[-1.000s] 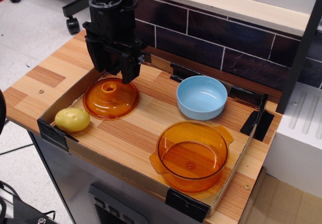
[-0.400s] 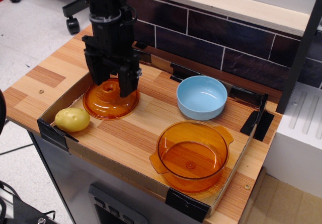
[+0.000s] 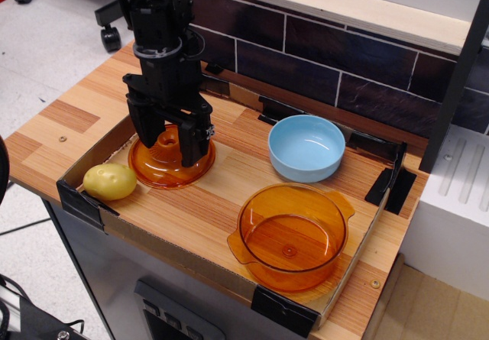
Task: Put lid on pot
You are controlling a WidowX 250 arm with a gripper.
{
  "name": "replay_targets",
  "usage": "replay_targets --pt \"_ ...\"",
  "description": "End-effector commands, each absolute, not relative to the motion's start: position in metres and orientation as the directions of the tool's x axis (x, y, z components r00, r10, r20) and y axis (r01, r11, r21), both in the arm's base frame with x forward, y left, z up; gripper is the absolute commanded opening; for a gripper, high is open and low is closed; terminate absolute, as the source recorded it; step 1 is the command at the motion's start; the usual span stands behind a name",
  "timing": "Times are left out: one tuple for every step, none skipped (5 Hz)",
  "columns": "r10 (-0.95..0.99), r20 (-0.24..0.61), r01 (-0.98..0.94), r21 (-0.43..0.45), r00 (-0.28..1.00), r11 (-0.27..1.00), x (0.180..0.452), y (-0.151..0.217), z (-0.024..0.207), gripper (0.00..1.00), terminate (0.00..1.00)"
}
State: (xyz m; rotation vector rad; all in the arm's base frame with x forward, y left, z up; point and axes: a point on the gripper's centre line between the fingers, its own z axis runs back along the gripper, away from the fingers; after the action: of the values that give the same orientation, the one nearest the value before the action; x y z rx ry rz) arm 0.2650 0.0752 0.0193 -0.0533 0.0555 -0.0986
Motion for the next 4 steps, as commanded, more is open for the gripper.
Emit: replay_targets --pt "-0.074 -0.010 0.074 -0.040 0.997 0.996 0.277 0.083 0.027 0.00 0.00" --pt "-0.026 0.038 0.026 0.016 0.999 1.000 0.281 0.087 0.026 0.00 0.00" --pt "0.006 0.095 -0.010 0.045 0.995 0.999 0.280 0.090 0.035 0.00 0.00" --pt "0.021 0.120 -0.027 0.054 0.993 0.998 0.274 0.083 0.050 0.00 0.00"
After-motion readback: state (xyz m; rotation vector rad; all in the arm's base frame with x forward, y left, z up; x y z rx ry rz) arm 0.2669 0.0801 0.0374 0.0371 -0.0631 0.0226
